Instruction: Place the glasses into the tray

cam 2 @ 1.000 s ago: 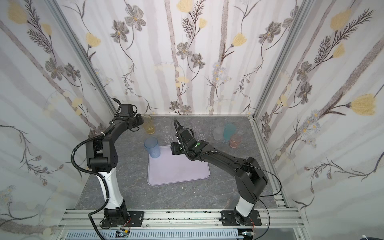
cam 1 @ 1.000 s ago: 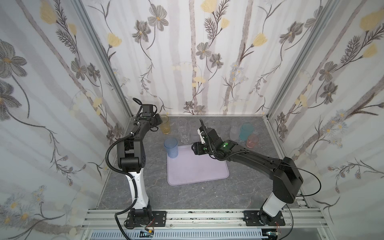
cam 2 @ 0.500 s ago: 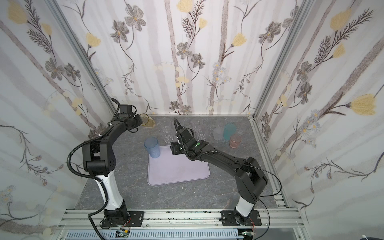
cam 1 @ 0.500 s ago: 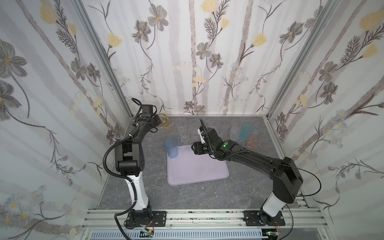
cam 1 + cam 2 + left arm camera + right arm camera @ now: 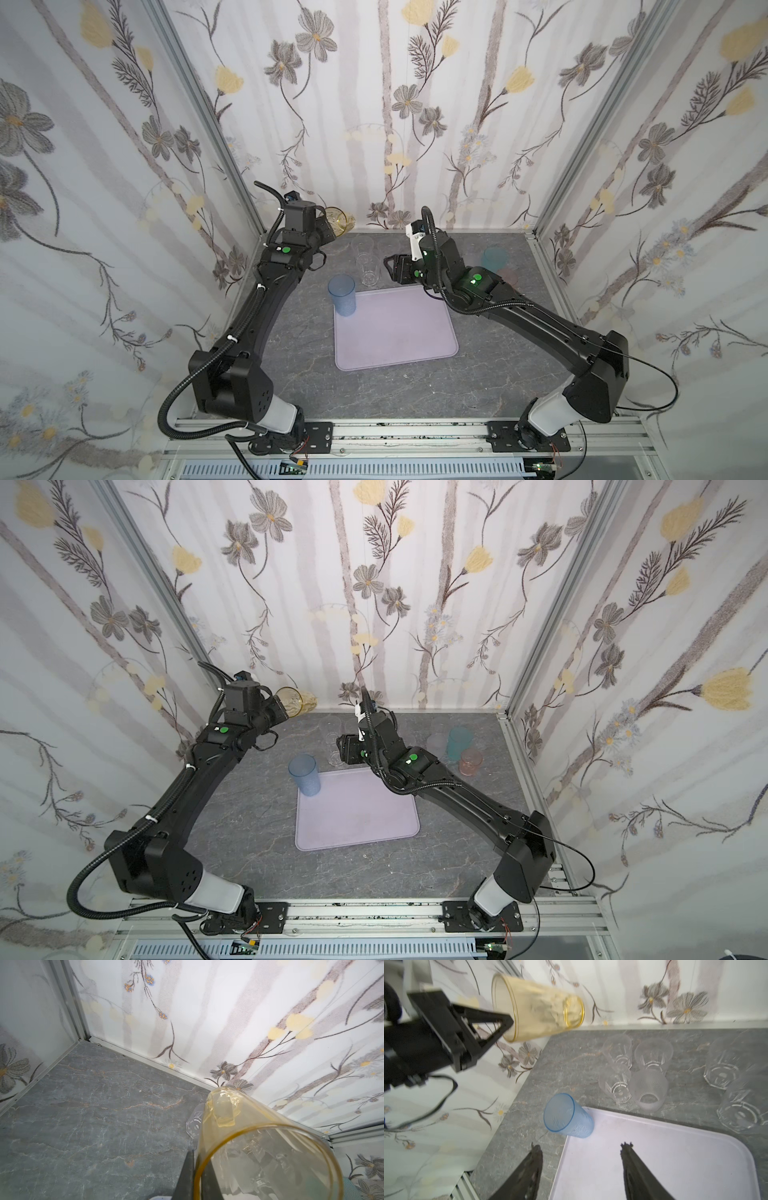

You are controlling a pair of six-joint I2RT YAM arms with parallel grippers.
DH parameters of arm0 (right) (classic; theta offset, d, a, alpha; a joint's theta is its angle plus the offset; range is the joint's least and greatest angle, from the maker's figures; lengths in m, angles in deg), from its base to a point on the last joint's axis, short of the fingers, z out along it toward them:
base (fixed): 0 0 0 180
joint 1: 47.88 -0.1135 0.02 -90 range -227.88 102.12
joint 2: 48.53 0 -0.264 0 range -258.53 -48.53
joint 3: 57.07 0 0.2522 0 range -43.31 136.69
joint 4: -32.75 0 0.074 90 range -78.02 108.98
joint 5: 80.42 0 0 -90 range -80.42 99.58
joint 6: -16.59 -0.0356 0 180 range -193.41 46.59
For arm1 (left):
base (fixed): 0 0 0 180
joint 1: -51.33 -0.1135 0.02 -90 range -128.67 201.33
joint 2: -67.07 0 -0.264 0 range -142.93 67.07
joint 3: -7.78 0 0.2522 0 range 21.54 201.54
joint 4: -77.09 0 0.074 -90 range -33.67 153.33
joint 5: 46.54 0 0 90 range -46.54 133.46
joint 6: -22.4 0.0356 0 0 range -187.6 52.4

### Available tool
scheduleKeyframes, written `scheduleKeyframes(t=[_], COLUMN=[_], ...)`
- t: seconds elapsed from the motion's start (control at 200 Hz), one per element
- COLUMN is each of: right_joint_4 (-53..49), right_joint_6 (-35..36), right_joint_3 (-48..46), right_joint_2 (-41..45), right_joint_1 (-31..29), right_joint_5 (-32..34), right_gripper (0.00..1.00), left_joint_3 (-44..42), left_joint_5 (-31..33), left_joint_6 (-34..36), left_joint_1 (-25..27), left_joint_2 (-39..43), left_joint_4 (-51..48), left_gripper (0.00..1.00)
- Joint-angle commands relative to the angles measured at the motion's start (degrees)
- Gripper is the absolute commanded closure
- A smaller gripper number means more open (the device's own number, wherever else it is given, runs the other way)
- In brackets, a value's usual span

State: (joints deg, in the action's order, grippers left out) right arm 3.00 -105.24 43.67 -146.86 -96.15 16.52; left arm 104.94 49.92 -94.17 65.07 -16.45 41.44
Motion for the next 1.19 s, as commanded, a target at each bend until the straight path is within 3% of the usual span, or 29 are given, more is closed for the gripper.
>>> scheduleKeyframes(t=[0.0, 0.27, 0.55, 0.74, 0.909, 1.019, 1.189], right_joint_4=[0.1, -2.7, -4.7, -4.8, -4.9, -5.0, -6.1], right_joint_6=[2.6, 7.4, 8.4, 9.8, 11.0, 11.6, 13.4], right_joint_3=[4.0, 13.7, 15.2, 15.3, 15.4, 15.4, 15.5], right_joint_2=[0.9, -5.6, -10.8, -13.1, -14.4, -14.3, -13.8], right_joint_1=[-2.0, -6.6, -7.2, -7.2, -7.2, -7.2, -6.1], right_joint_5=[10.0, 17.7, 26.3, 28.5, 30.2, 30.2, 27.5], right_gripper=[0.38, 0.37, 0.42, 0.55, 0.76, 0.84, 0.93], left_joint_3=[-2.9, -6.5, -7.3, -7.6, -7.0, -7.1, -8.1], left_joint_5=[5.4, 6.8, 8.3, 8.6, 7.6, 6.6, 5.1], left_joint_6=[-4.6, -10.2, -12.3, -12.9, -12.7, -12.5, -11.7], left_joint_1=[4.8, 16.3, 20.5, 20.8, 20.8, 20.8, 20.8], left_joint_2=[3.6, 5.4, 6.1, 6.3, 6.3, 6.9, 9.7], left_joint_4=[0.1, 0.1, 0.1, 0.1, 0.1, 0.1, 0.1], left_gripper=[1.0, 1.0, 1.0, 1.0, 1.0, 1.0, 0.79])
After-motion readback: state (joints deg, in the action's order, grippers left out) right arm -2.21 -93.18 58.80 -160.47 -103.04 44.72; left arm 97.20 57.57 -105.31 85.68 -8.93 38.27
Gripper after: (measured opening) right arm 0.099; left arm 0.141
